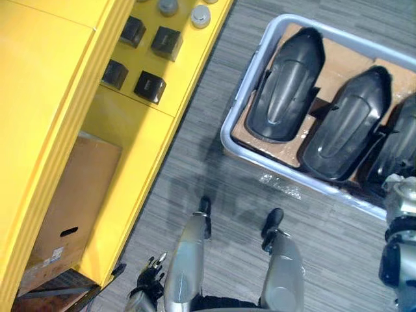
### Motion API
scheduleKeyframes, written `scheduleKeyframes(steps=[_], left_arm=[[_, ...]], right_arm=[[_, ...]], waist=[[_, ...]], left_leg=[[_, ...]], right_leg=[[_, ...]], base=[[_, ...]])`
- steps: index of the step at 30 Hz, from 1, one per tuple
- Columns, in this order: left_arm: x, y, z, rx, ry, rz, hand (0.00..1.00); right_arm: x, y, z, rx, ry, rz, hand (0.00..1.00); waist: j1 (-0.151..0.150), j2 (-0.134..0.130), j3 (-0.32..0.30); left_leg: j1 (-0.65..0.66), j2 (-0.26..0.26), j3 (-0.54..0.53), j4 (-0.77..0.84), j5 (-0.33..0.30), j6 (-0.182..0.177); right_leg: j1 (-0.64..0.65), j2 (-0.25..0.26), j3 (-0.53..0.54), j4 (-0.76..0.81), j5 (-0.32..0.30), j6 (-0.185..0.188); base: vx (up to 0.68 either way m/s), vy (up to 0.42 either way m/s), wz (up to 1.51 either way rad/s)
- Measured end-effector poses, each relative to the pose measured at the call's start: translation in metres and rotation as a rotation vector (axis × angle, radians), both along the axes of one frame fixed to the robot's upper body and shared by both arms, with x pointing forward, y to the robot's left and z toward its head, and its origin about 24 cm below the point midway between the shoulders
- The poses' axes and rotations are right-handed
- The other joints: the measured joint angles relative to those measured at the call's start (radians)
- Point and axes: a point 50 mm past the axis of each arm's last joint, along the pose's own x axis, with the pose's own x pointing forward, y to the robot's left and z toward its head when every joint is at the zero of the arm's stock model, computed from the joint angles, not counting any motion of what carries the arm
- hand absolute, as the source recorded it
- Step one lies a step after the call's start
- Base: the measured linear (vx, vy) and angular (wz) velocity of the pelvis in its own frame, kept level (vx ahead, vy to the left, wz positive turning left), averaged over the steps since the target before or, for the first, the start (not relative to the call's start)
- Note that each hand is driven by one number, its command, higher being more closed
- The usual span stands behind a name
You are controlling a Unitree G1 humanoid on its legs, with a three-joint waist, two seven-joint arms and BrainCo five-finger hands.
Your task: Walk over and take plastic housings, then place them on the shelf
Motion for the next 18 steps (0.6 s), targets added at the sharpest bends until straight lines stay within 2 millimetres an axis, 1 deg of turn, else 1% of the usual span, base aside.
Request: scheduleKeyframes(steps=[2,4,5,7,9,10,11,13,14,18], left_arm=[[0.0,0.0,0.0,-0.002,-0.002,-0.002,0.0],[0.0,-0.002,0.0,-0.022,-0.007,0.011,0.0],[0.0,-0.003,0.0,-0.032,-0.008,0.011,0.0],[0.001,-0.009,-0.001,-0.068,-0.017,0.018,0.0],[0.001,-0.01,-0.001,-0.091,-0.023,0.038,0.0],[0.001,-0.011,0.0,-0.101,-0.029,0.04,0.0],[0.002,-0.012,0.0,-0.105,-0.031,0.041,0.0],[0.002,-0.014,-0.001,-0.114,-0.031,0.044,0.0],[0.002,-0.014,-0.001,-0.121,-0.035,0.048,0.0],[0.002,-0.015,-0.001,-0.127,-0.031,0.051,0.0]], right_arm=[[0.002,0.0,0.003,0.018,0.018,-0.015,0.0],[0.001,-0.005,0.008,0.023,0.022,-0.032,0.0],[-0.001,-0.008,0.011,0.024,0.019,-0.043,1.0],[-0.008,-0.018,0.018,0.014,0.026,-0.072,1.0],[-0.01,-0.021,0.018,0.024,0.042,-0.075,1.0],[-0.014,-0.025,0.018,0.029,0.056,-0.091,1.0],[-0.018,-0.029,0.019,0.029,0.062,-0.106,1.0],[-0.025,-0.035,0.021,0.033,0.066,-0.135,1.0],[-0.029,-0.039,0.022,0.028,0.075,-0.15,1.0],[-0.03,-0.04,0.022,0.001,0.14,-0.145,1.0]], waist=[[0.001,0.001,0.0],[0.001,0.003,0.0],[0.002,0.011,0.002],[0.009,0.034,-0.001],[0.013,0.034,-0.001],[0.021,0.035,-0.002],[0.026,0.038,-0.003],[0.028,0.05,-0.011],[0.029,0.05,-0.011],[0.031,0.05,-0.012]], left_leg=[[-0.001,-0.001,0.001,-0.004,0.001,0.0],[-0.002,-0.01,0.002,-0.019,0.011,0.002],[-0.003,-0.014,-0.001,-0.026,0.015,0.002],[-0.012,-0.02,-0.006,-0.027,0.019,0.003],[-0.013,-0.022,-0.007,-0.028,0.019,0.002],[-0.013,-0.026,-0.01,-0.029,0.02,0.001],[-0.015,-0.028,-0.017,-0.031,0.023,0.0],[-0.031,-0.03,-0.032,-0.031,0.027,0.0],[-0.036,-0.033,-0.032,-0.033,0.031,0.0],[-0.034,-0.032,-0.032,-0.036,0.036,-0.001]], right_leg=[[-0.004,-0.001,0.0,0.0,0.0,0.0],[-0.011,-0.01,-0.002,0.001,0.0,0.0],[-0.012,-0.015,-0.006,0.001,0.0,0.0],[-0.013,-0.02,-0.017,0.003,0.0,0.0],[-0.014,-0.021,-0.02,0.008,-0.002,-0.002],[-0.016,-0.024,-0.023,0.014,-0.004,-0.005],[-0.018,-0.026,-0.025,0.017,-0.005,-0.006],[-0.022,-0.031,-0.044,0.023,-0.008,-0.008],[-0.03,-0.037,-0.045,0.033,-0.012,-0.007],[-0.032,-0.039,-0.046,0.04,-0.015,-0.009]], base=[[0.04,0.003,0.01],[0.02,0.012,0.08],[0.0,0.016,0.16],[-0.01,0.023,0.14],[-0.03,0.016,0.04],[-0.03,0.004,0.06],[-0.03,-0.005,0.13],[-0.03,-0.013,0.2],[-0.02,-0.005,0.15],[-0.01,-0.001,0.01]])
